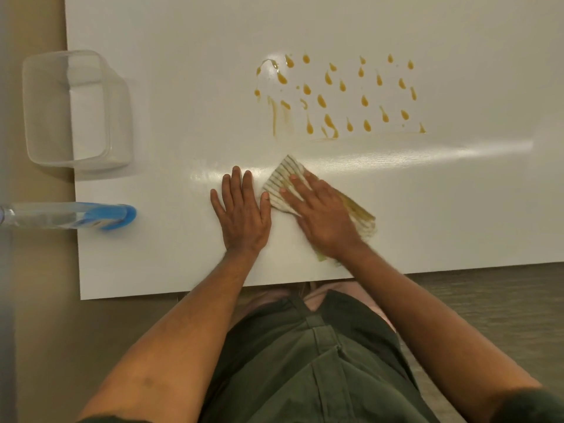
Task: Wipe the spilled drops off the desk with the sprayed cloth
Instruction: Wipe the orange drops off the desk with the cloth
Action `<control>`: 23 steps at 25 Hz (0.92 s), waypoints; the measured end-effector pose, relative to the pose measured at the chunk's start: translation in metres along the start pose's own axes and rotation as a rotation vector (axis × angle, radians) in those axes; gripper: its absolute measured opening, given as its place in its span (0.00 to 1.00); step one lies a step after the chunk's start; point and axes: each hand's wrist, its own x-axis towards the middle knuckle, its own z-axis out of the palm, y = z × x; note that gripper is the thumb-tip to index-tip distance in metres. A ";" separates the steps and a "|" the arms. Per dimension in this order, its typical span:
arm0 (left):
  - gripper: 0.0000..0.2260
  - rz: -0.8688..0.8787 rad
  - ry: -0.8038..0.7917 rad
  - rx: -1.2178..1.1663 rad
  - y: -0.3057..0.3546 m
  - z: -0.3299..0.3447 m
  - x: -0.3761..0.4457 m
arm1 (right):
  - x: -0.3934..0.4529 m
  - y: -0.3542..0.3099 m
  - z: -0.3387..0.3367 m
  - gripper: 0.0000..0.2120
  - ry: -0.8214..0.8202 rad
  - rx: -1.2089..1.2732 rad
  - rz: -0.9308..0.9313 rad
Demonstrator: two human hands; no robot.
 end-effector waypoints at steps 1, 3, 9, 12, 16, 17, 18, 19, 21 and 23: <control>0.31 -0.001 0.006 0.005 0.000 0.000 0.000 | -0.014 0.027 -0.004 0.29 -0.003 -0.014 0.020; 0.31 0.000 0.005 0.004 0.000 0.001 -0.001 | -0.046 0.090 -0.020 0.28 0.048 -0.055 0.262; 0.30 0.004 -0.011 0.018 0.001 0.003 -0.001 | -0.054 0.135 -0.054 0.28 0.294 0.033 1.204; 0.30 0.004 -0.018 0.028 0.001 0.003 -0.001 | -0.023 0.060 -0.035 0.30 0.237 0.015 1.058; 0.29 0.001 -0.017 0.021 0.000 0.002 -0.001 | -0.032 -0.041 0.010 0.31 0.025 0.024 0.292; 0.29 0.007 -0.017 0.025 0.000 0.002 -0.001 | -0.044 -0.037 0.014 0.30 -0.028 0.012 0.106; 0.29 0.009 -0.016 0.028 0.001 0.002 -0.001 | -0.056 -0.018 0.013 0.29 -0.069 -0.003 -0.036; 0.29 0.008 -0.016 0.026 0.001 0.002 -0.001 | -0.069 0.006 0.009 0.28 -0.086 -0.031 -0.112; 0.29 0.008 -0.015 0.023 0.001 0.002 -0.001 | -0.098 0.065 -0.005 0.28 -0.064 -0.064 -0.042; 0.29 0.005 -0.012 0.034 0.000 0.003 0.000 | -0.115 0.119 -0.025 0.28 0.037 -0.039 0.272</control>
